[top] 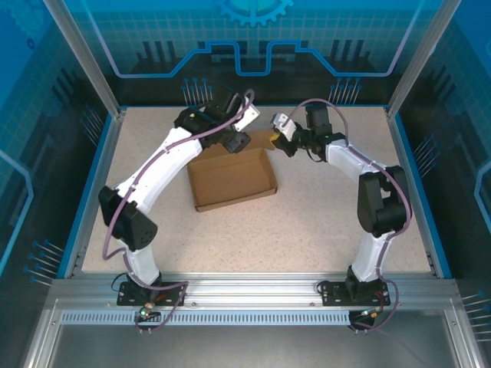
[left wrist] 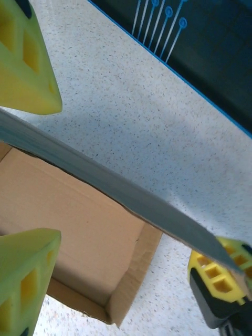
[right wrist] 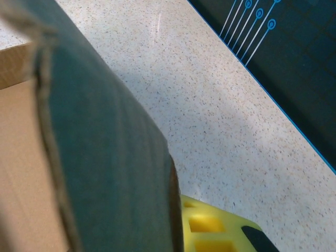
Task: Fold the paper box
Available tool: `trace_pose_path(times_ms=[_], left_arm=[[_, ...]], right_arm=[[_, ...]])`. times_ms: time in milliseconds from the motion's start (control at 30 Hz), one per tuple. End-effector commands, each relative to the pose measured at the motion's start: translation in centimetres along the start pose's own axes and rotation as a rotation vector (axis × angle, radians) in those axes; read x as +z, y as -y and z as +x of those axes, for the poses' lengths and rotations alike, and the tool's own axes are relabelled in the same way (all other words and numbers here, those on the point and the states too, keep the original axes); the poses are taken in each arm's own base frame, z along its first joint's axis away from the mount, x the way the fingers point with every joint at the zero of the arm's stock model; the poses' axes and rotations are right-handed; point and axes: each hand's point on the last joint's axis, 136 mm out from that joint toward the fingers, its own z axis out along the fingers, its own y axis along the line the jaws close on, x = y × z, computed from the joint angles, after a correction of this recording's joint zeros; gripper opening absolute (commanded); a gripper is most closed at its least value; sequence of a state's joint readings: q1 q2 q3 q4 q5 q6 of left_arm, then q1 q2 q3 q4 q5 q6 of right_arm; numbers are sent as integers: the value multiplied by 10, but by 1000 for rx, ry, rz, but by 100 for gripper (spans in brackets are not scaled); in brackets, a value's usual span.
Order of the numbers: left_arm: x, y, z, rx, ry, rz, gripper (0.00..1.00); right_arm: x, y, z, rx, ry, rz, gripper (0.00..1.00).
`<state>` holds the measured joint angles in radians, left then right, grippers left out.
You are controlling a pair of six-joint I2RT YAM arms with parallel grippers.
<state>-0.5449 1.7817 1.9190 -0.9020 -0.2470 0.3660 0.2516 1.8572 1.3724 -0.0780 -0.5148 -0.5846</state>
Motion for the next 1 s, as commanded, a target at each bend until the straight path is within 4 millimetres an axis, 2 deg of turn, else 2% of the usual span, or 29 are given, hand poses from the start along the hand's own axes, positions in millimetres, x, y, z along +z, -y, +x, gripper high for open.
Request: trace_pose_path(times_ms=[0,133,267,467,667,800,967], left_arm=[[-39,-17,-14,-119,154,-55,64],[-66,-24,-2,-196,277,-85,72],[-72,-37,29,-280,354,-129,79],[-41,-54,87,-388,316,-164,81],[-5,-62,129,-435,236,-178,83],[18,-70,138,-463,233,-140,84],[39,-82,130,-460,271,-85,84]], right_arm=[[-23,4,-2,7,-2,44,8],[-38,3,11,41,-27,66,8],[-52,5,21,64,-43,92,8],[-64,16,34,88,-81,133,8],[-65,21,34,99,-79,138,8],[-65,23,32,101,-78,139,8],[-67,24,30,95,-78,145,8]])
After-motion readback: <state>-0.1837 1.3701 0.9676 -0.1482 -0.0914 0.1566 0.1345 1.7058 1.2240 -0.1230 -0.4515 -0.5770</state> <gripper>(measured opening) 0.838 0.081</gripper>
